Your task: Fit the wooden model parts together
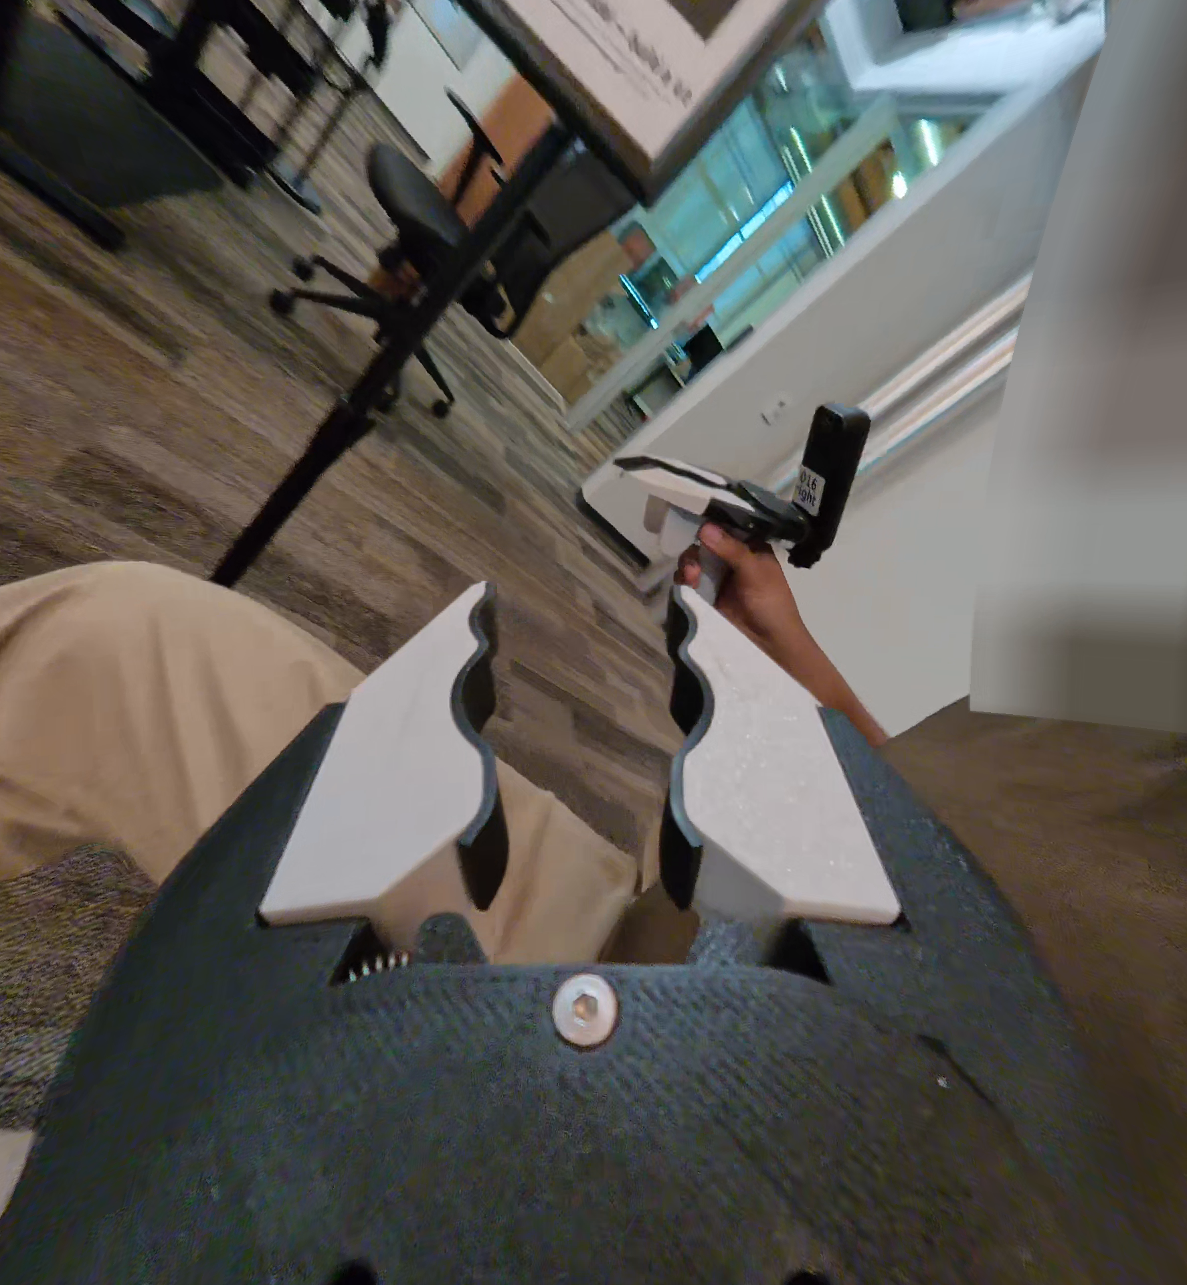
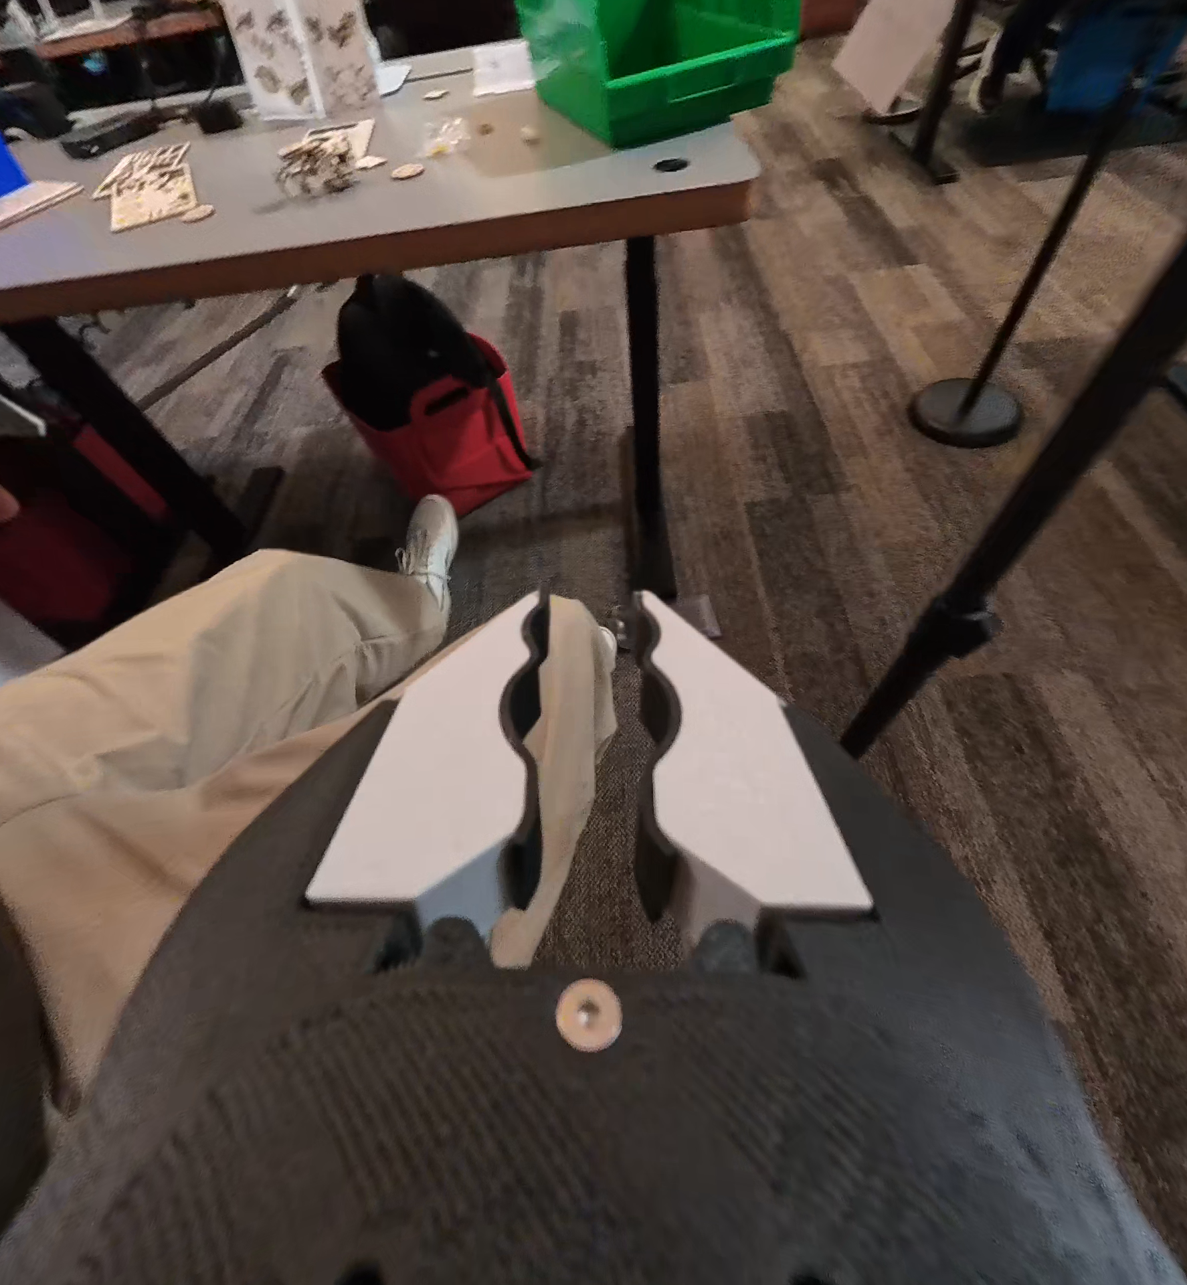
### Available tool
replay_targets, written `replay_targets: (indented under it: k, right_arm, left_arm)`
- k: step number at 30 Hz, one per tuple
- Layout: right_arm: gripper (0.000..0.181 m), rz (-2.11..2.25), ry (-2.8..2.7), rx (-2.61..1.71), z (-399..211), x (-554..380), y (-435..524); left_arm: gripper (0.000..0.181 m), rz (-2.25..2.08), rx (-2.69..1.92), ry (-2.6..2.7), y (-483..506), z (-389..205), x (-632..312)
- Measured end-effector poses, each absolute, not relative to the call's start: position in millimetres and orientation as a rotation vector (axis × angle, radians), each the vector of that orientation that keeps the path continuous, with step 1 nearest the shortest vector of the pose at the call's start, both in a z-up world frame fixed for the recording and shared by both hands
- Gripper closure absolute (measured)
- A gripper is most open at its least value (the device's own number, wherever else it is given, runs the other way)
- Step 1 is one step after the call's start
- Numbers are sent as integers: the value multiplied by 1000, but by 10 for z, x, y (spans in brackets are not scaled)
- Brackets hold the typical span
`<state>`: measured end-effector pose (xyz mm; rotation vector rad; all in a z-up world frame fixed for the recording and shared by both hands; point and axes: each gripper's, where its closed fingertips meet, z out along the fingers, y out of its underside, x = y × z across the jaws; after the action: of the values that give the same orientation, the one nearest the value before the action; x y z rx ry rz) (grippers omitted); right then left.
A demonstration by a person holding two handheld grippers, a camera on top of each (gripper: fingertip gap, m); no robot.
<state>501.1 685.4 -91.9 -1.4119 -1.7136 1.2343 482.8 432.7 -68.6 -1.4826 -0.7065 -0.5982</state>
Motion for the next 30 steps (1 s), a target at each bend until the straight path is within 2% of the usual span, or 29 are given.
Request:
replay_targets:
  k: [10, 14, 18, 26, 30]
  right_arm:
    - [159, 1404, -1903, -1212, -803, 4578, 5895]
    - [157, 1360, -1959, -1113, -810, 4515, 5682]
    - [132, 1243, -1914, -1028, -785, 4377, 5677]
    - [130, 1281, -1973, -1011, -918, 4238, 5449]
    - [131, 1217, -2051, -1034, -1180, 4063, 5362]
  left_arm:
    - [111, -320, -1267, -870, 3109, -518, 4851]
    - [111, -190, -1230, -930, 2786, -575, 4879]
    - [108, -146, -1199, -942, 2633, -521, 4926]
    - [110, -118, -1244, -954, 2618, -617, 5022]
    - [112, -54, -1306, -996, 2578, -810, 4967]
